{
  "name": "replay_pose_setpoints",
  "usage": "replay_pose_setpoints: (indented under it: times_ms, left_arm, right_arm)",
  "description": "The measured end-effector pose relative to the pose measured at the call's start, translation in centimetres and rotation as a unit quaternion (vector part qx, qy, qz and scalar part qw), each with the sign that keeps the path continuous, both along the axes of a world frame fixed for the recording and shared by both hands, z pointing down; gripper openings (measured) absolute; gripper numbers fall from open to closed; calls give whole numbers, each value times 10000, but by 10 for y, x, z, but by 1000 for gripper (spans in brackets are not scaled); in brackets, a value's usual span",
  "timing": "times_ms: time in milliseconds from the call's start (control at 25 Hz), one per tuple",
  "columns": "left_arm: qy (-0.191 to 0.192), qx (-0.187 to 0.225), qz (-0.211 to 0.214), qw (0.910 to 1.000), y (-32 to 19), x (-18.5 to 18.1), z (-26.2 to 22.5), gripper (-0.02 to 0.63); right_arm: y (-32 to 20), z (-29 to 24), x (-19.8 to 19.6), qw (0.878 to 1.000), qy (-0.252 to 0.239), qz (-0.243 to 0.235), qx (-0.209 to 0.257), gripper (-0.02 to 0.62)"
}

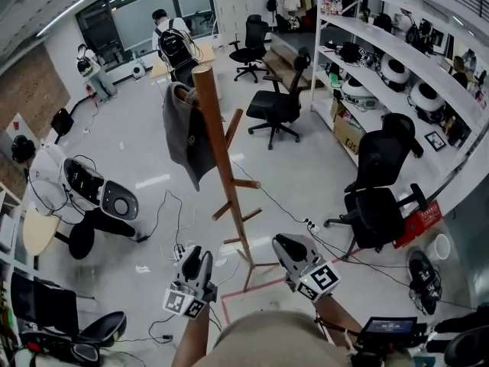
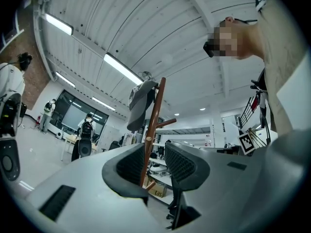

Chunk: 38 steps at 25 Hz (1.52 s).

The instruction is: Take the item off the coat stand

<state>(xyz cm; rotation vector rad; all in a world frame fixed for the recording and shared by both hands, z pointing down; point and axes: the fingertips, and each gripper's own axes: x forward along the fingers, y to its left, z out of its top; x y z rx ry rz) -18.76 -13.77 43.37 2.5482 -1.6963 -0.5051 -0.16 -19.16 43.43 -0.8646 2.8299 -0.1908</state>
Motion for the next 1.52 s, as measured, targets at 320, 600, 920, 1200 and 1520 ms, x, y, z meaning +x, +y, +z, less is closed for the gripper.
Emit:
replay_pose_setpoints:
  times_ms: [320,600,920,1200,1520]
  left_arm:
    - [-119,231,-294,9992,-18,-6,-7,133]
    - [-213,308,-365,9986,-20,-6,-20,136]
    - [-273,348,-275,9986,-26,-21,-27,138]
    - [-192,260,232,9992,-41,-47,-32,138]
    - [-270,439,911,9945,-53,-69,-55,138]
  right_arm:
    - [-20,-13,-1,9997,40,-209,142,43]
    - [-23,-32,-4,9992,-35,-253,299,49]
    - [-16,-36,-16,9991,-63,-258,327,104]
    - [-23,-55,-34,9987,34,248,434,114]
    - [-22,-61,-67,9954,80,879,381,114]
